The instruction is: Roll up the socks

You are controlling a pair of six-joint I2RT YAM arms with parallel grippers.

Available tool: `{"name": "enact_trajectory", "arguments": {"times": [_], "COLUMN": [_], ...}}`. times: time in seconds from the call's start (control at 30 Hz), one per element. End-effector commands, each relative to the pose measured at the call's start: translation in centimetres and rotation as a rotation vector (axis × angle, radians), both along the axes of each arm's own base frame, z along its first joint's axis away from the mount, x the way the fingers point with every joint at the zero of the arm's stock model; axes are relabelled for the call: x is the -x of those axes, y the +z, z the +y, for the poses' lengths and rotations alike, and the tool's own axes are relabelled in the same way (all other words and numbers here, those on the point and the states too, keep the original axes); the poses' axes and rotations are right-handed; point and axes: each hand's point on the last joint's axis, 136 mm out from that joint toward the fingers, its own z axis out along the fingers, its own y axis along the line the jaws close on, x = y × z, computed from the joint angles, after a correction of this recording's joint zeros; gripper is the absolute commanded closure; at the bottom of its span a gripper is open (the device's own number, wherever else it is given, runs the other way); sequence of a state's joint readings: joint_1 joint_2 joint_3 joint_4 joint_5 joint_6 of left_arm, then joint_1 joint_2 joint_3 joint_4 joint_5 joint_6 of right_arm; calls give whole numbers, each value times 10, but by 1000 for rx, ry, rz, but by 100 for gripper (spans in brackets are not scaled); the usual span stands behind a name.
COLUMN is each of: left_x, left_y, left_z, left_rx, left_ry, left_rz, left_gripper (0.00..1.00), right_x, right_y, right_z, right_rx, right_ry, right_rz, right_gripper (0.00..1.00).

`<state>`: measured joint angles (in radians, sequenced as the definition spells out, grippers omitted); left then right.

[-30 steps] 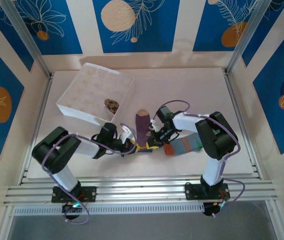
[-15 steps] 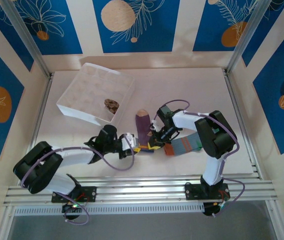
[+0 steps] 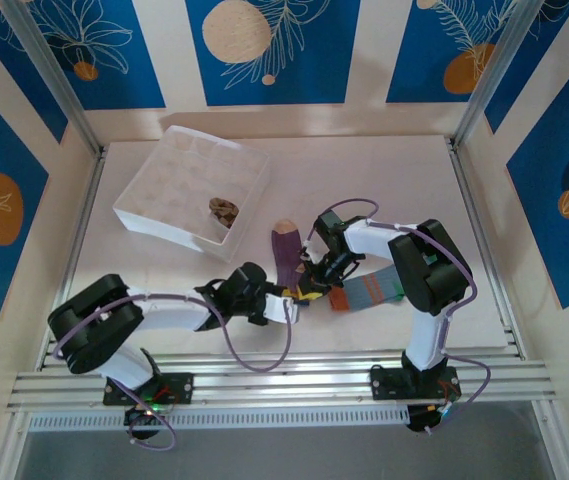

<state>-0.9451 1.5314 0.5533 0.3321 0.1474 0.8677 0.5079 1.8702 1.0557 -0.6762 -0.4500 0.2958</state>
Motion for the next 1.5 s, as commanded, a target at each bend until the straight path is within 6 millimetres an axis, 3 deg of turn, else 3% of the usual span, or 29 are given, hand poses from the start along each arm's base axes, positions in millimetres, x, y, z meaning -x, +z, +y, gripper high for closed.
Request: {"name": "enact_trajectory", "arguments": {"times": [0.0,0.37,0.43,0.5,0.63,0.7,0.77,0.93,1.1,1.47], "left_x": [-7,-22,-20,-19,-15,-13,-7,9,20,12], "left_y": [-1,-30,-33,-35,-37,-37,-37,-26,-15,-19], "left_z": [-7,-1,-1,-2,-1,-2,-1,-4,-9,-1], "left_rx": [-25,-122,-132,-144,-177,-174,-162,-114,-92,-69], "left_ry": [-16,30,22,25,54,66,71,80,97,264], "left_rz": [-49,-81,-63,-36,55,98,160,429,619,964], "left_gripper": [63,58,63,75,100,100,100,100,100,100], "right_x": [11,14,14,14,8,2,-5,-18,-19,2], "right_y": [-18,-15,-13,-10,2,11,22,44,58,23], "right_z": [-18,-19,-19,-18,-21,-23,-27,-30,-11,8], "right_rx": [103,93,86,77,49,16,-19,-109,-252,-298], "right_ry": [16,30,34,38,9,-30,-72,-151,-148,-98], "right_rz": [48,45,41,30,-39,-76,-123,-235,-287,-193], "right_gripper": [97,97,97,95,79,66,60,59,64,65]}}
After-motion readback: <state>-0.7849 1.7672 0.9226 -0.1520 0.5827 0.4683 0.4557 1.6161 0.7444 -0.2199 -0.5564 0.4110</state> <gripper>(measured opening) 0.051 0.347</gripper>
